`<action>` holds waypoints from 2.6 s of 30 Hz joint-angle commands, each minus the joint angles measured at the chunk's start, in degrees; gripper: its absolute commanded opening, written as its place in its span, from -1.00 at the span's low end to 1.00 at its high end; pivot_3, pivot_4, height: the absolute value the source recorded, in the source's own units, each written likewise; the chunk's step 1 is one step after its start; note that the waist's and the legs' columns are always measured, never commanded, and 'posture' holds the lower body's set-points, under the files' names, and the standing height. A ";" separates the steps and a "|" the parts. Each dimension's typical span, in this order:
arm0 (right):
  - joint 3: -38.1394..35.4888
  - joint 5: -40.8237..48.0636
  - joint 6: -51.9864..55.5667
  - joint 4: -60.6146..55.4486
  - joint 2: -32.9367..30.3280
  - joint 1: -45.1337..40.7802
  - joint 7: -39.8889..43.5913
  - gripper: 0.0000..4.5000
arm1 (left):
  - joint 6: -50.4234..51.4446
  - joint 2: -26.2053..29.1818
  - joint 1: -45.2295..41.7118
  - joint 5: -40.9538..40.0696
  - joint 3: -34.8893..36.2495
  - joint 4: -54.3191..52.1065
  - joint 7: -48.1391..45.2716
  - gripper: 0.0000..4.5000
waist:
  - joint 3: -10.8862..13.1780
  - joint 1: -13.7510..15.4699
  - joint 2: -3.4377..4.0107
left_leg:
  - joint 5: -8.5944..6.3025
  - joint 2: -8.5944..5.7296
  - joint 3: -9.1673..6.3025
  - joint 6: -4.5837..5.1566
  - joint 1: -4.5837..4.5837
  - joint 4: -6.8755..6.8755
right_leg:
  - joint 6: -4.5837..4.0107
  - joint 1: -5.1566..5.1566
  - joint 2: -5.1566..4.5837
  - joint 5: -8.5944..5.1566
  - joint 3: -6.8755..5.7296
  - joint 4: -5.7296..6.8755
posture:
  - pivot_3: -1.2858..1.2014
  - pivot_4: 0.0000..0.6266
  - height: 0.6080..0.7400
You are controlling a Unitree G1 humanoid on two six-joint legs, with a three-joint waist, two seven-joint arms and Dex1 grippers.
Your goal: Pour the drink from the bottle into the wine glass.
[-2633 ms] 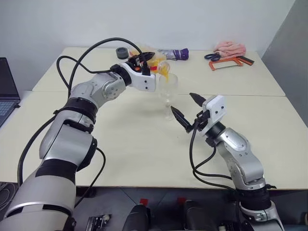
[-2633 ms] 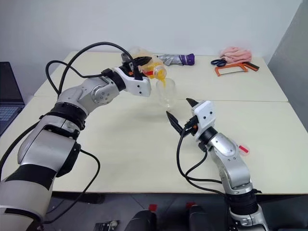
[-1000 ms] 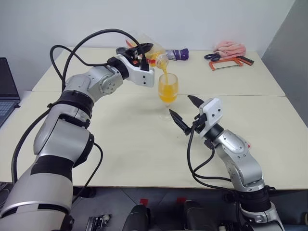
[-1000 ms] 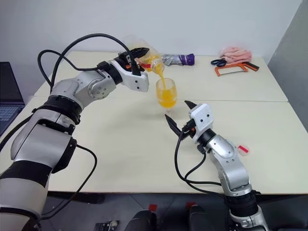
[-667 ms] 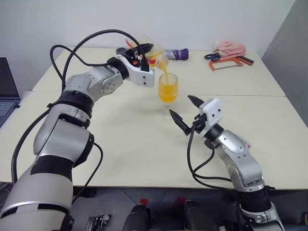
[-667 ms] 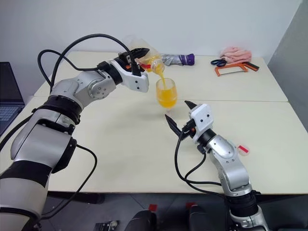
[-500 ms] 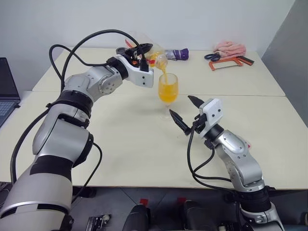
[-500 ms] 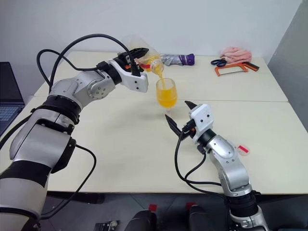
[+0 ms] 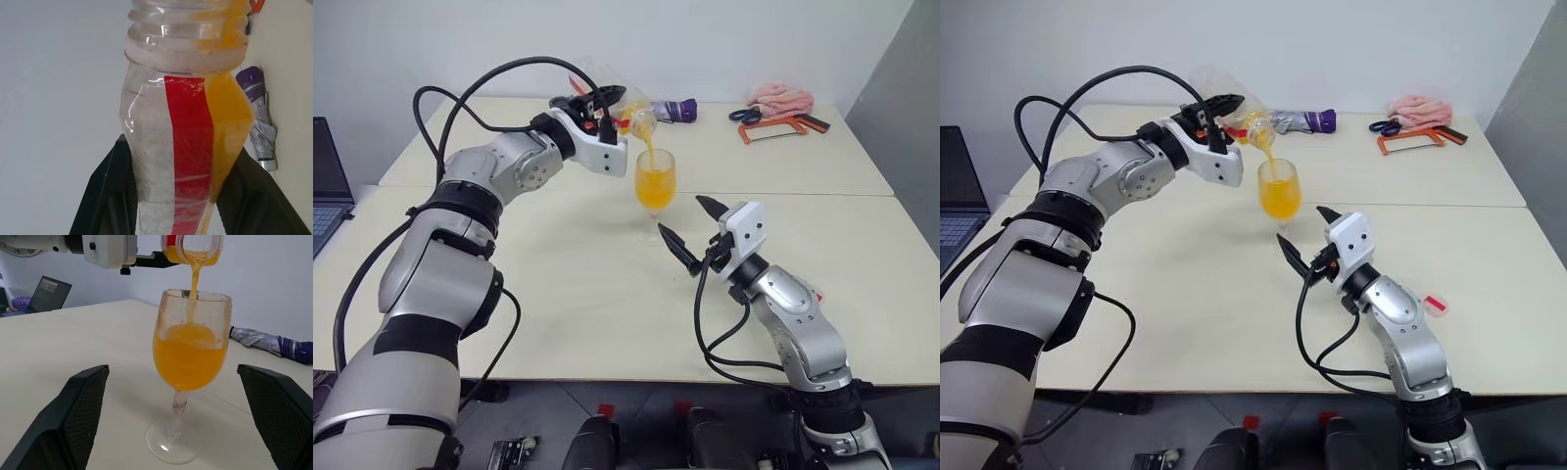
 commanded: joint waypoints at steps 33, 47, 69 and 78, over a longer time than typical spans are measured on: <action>-0.08 -0.33 -2.94 -1.46 0.74 -0.63 -0.04 1.00 | 3.55 -5.31 3.17 -25.10 14.96 -1.05 -22.68 -0.25 | 0.00 -0.15 0.00 | 0.01 0.01 0.02 -0.01 0.00 0.05 | 0.00 0.00 0.00 0.00 0.00 0.04 | 0.03 -0.52 1.00; 3.12 6.23 6.64 -6.40 -4.36 -5.17 9.73 1.00 | 36.90 -5.42 19.35 -53.68 37.30 -20.14 -38.97 -0.25 | -0.01 -2.44 0.01 | 0.01 0.10 -0.29 -0.01 0.09 0.08 | -0.01 -0.02 0.03 0.00 -0.01 0.29 | 0.03 -0.52 1.00; 9.09 8.87 16.11 -3.10 -3.43 -15.04 15.02 1.00 | 56.28 -3.00 40.64 -63.41 48.02 -37.95 -34.65 -0.25 | -0.08 -1.69 -0.10 | 0.00 0.16 -0.36 -0.01 0.13 0.19 | -0.01 -0.02 -0.16 0.00 0.01 0.48 | 0.03 -0.52 1.00; 9.25 8.90 16.24 -2.97 -3.34 -15.42 14.82 1.00 | 54.15 -3.10 42.76 -63.39 47.57 -38.26 -34.94 0.49 | -0.10 -1.49 -0.13 | 0.00 0.17 -0.33 0.00 0.15 0.18 | -0.01 -0.02 -0.17 0.00 0.03 0.48 | 0.03 -0.52 1.00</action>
